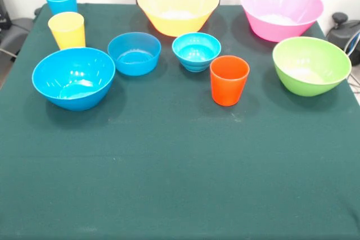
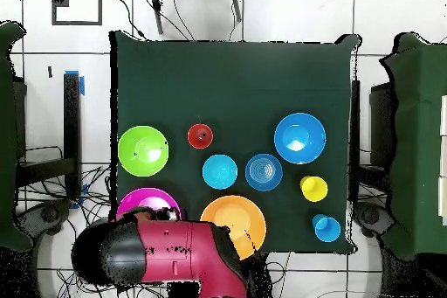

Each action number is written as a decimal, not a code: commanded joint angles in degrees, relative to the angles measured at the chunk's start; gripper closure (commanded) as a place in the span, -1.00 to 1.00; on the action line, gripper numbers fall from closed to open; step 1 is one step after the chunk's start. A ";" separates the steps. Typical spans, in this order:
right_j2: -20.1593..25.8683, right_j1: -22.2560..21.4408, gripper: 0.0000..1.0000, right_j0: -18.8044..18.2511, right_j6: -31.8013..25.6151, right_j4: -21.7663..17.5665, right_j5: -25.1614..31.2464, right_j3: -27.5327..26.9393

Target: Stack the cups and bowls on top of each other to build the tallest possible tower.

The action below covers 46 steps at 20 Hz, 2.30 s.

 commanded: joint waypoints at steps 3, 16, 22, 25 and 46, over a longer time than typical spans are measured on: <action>3.53 8.20 -1.00 -4.60 4.27 -0.49 1.42 -7.24; 5.47 22.79 -1.00 -6.19 4.18 -2.75 -0.37 -25.08; 5.24 27.70 -1.00 -5.90 4.75 -2.35 -3.71 -27.95; 4.81 30.40 -1.00 -5.47 5.34 -2.63 -5.65 -28.84; 6.30 44.41 -1.00 -6.44 6.12 -1.64 -23.67 -29.89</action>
